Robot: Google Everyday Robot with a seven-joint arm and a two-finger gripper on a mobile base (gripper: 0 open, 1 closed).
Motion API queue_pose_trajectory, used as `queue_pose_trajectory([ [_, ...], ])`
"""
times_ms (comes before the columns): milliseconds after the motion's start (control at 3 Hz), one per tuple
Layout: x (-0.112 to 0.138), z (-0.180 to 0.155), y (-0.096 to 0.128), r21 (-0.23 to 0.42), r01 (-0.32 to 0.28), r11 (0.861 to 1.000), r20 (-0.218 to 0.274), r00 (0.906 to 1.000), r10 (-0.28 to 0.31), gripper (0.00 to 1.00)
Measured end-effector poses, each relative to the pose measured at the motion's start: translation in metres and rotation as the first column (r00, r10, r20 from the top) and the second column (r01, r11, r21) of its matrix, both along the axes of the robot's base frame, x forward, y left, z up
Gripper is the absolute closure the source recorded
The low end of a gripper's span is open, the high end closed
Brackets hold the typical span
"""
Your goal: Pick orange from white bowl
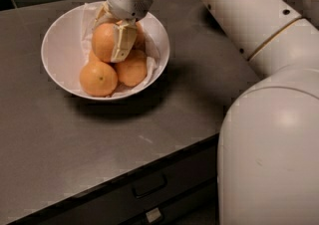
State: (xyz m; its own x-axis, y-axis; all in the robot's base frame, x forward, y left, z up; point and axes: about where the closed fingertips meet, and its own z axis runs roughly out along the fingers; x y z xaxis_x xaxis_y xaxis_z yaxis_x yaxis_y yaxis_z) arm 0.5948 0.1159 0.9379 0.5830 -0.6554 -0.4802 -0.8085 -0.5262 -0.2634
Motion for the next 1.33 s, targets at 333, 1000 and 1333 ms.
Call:
queue_pose_trajectory([
  [333, 0.000, 0.000, 0.000, 0.000, 0.000, 1.000, 0.000, 1.0000, 0.000, 0.73],
  [1000, -0.004, 0.025, 0.015, 0.007, 0.016, 1.000, 0.081, 0.9966, -0.016, 1.00],
  [1333, -0.014, 0.050, 0.023, -0.021, 0.068, 0.997, 0.170, 0.9833, -0.064, 1.00],
])
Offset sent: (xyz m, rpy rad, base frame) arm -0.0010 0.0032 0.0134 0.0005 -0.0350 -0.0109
